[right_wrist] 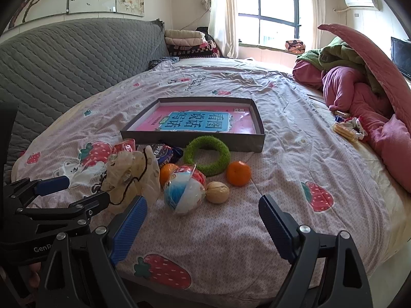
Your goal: Organize objects
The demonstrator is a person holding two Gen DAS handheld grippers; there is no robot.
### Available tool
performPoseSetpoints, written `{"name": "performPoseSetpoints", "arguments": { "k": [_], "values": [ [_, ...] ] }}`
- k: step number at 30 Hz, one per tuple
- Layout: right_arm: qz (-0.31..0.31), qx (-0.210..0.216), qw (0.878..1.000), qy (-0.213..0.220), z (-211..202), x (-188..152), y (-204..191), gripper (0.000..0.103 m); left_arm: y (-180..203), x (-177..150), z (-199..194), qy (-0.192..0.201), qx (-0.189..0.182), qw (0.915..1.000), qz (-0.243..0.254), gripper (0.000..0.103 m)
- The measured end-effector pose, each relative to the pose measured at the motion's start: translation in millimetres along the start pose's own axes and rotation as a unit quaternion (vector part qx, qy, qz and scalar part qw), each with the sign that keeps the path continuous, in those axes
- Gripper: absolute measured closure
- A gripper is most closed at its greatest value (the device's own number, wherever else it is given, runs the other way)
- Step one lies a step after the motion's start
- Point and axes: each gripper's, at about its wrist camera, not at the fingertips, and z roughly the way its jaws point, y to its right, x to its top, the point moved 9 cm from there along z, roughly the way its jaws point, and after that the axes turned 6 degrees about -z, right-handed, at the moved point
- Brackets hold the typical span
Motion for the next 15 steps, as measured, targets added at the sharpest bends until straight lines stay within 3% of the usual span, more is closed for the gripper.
{"name": "performPoseSetpoints", "arguments": {
  "k": [15],
  "values": [
    [0.006,0.011,1.0,-0.021,20.6,-9.4,1.2,0.015,-1.6,-2.8,21.1,-0.015,-0.013,0.9998,-0.005,0.019]
  ]
}}
